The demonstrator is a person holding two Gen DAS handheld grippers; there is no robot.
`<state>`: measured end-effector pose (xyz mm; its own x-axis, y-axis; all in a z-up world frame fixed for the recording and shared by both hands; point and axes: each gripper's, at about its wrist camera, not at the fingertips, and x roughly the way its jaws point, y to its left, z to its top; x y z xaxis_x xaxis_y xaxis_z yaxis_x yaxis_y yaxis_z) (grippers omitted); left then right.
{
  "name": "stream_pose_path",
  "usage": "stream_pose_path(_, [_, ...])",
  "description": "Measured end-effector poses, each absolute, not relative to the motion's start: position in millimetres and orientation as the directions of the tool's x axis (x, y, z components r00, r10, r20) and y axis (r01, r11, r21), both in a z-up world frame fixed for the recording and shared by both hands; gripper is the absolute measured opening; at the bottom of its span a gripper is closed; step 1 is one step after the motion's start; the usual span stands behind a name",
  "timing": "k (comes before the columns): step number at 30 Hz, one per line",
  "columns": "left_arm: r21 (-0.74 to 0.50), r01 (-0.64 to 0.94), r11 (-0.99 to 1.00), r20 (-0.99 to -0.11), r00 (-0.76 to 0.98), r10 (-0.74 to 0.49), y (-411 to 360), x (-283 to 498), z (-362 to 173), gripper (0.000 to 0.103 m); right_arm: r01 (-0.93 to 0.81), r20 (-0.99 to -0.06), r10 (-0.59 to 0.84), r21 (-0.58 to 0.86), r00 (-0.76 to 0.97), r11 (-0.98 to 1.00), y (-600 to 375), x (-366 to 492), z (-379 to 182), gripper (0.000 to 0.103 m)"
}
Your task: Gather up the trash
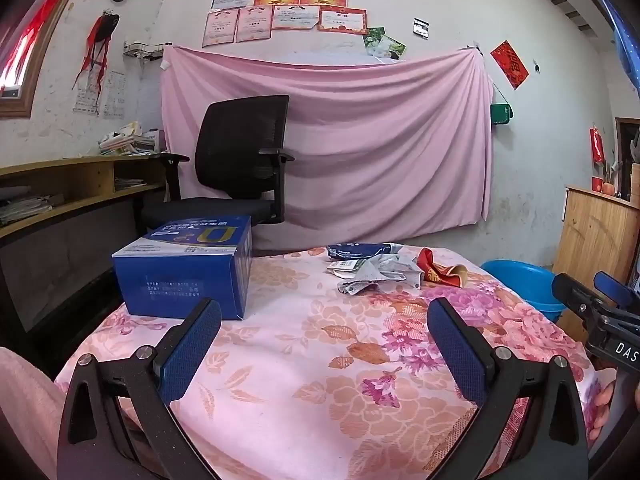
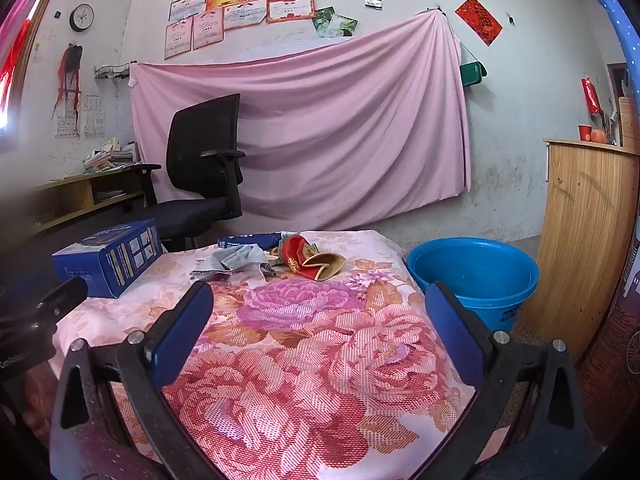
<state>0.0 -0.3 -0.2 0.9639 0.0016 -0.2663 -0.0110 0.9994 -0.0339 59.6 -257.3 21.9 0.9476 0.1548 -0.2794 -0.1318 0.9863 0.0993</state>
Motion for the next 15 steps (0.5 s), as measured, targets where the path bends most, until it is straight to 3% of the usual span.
stream_pose_path(15, [-0.035, -0.013, 0.999, -0.260, 0.965, 0.003, 1.8, -5.3, 2.8, 0.101, -0.130, -0.280, 0.153, 0.101, 0.948, 0.986, -257.2, 60.0, 22.0, 0.103])
